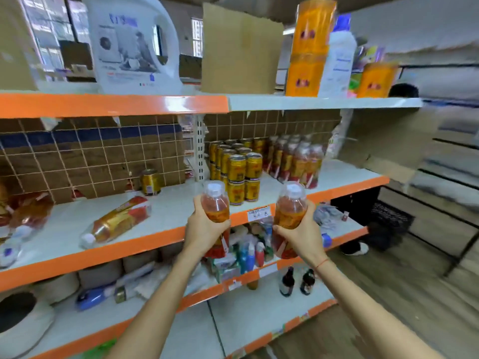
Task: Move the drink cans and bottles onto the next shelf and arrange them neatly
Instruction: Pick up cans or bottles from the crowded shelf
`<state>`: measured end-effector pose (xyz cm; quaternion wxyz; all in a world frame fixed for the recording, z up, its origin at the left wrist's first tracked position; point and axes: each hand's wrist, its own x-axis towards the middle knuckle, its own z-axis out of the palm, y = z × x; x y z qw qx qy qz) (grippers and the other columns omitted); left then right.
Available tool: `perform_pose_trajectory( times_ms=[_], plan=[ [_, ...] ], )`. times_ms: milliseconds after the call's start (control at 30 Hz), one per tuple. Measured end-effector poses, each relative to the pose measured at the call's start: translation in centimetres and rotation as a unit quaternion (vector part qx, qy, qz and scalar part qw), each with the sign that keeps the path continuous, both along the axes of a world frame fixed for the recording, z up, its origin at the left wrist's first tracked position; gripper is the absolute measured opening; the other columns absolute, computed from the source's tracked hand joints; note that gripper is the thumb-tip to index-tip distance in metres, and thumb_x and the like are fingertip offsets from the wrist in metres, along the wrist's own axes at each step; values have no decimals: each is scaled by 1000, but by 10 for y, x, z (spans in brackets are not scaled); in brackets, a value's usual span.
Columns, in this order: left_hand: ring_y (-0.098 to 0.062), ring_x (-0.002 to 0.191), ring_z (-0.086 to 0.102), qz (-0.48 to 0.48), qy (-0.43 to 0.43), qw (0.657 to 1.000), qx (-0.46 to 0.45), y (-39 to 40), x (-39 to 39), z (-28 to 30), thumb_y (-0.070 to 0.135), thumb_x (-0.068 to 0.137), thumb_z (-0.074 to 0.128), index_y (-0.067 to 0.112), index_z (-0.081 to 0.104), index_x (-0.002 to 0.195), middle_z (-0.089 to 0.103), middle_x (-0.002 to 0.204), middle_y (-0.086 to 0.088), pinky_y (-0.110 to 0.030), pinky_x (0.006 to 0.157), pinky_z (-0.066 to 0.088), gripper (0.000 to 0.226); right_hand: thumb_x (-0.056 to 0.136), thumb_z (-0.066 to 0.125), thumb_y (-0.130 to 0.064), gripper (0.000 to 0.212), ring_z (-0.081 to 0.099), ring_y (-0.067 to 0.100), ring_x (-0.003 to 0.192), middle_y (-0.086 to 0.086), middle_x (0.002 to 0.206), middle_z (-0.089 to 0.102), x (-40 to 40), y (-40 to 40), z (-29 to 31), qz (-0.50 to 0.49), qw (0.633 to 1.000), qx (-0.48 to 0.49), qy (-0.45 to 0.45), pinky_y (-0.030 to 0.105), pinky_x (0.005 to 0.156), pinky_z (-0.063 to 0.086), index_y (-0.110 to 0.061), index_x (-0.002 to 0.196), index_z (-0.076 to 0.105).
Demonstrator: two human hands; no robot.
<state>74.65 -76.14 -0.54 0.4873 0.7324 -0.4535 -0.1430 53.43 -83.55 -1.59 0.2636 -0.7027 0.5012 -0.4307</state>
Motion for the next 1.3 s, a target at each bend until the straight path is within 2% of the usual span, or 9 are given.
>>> perform_pose_trajectory(
  times_ms=[133, 300, 433, 567, 767, 900, 1067, 1200, 1300],
  plan=[
    [-26, 93, 60, -36, 9, 999, -25, -52, -78, 1, 31, 70, 80, 26, 29, 133, 61, 113, -7, -33, 76, 48, 82, 69, 81, -29, 84, 61, 31, 97, 9, 115, 59, -82, -38, 3, -34, 999, -9, 21, 36, 73, 51, -22, 132, 26],
    [-28, 96, 61, -66, 6, 998, -20, -110, -149, 1, 33, 70, 80, 27, 24, 137, 60, 113, -5, -41, 79, 53, 88, 70, 81, -28, 84, 62, 32, 99, 9, 113, 60, -158, -82, 3, -66, 998, -2, 24, 33, 70, 47, -21, 133, 27],
    [-22, 89, 59, -80, 0, 997, -19, -154, -190, 1, 33, 70, 80, 26, 26, 136, 60, 111, -4, -40, 79, 54, 86, 71, 81, -29, 81, 62, 33, 96, 11, 110, 62, -195, -119, 5, -89, 996, 8, 16, 32, 66, 44, -20, 131, 28],
    [-26, 101, 61, -81, -6, 997, -16, -203, -215, 1, 35, 70, 80, 26, 26, 137, 61, 118, -6, -36, 80, 52, 86, 69, 82, -29, 84, 62, 32, 98, 10, 113, 61, -217, -161, 3, -92, 996, 9, -6, 36, 73, 49, -21, 133, 27],
    [-27, 100, 61, -106, -11, 994, -30, -285, -242, 6, 35, 68, 80, 32, 27, 130, 61, 118, -4, -34, 80, 50, 83, 66, 83, -34, 87, 61, 34, 102, 12, 117, 60, -235, -238, 3, -113, 994, 8, -10, 40, 80, 51, -23, 131, 26],
    [-27, 106, 59, -127, -6, 991, -42, -340, -257, 16, 34, 65, 83, 29, 28, 132, 59, 121, -3, -37, 86, 50, 86, 66, 83, -36, 84, 61, 33, 97, 12, 113, 60, -246, -287, 10, -116, 993, 6, 3, 43, 81, 52, -25, 126, 25],
    [-27, 99, 62, -141, -11, 989, -42, -405, -276, 25, 36, 65, 82, 31, 28, 131, 63, 112, -5, -37, 81, 51, 86, 68, 83, -33, 86, 61, 31, 98, 9, 112, 60, -257, -344, 17, -119, 993, -13, -13, 38, 81, 51, -21, 130, 25],
    [-25, 101, 61, -138, -19, 990, -36, -440, -291, 21, 39, 62, 82, 33, 28, 131, 62, 115, -2, -42, 86, 52, 87, 68, 83, -34, 83, 62, 32, 98, 11, 112, 60, -263, -383, 18, -118, 993, -12, -19, 39, 81, 51, -22, 126, 26],
    [-22, 98, 60, -128, -21, 991, -31, -465, -299, 17, 35, 66, 82, 31, 28, 133, 59, 114, 0, -33, 79, 50, 86, 68, 83, -33, 82, 62, 31, 97, 5, 106, 59, -270, -416, 17, -96, 995, -12, -17, 39, 80, 52, -21, 126, 27]
  ],
)
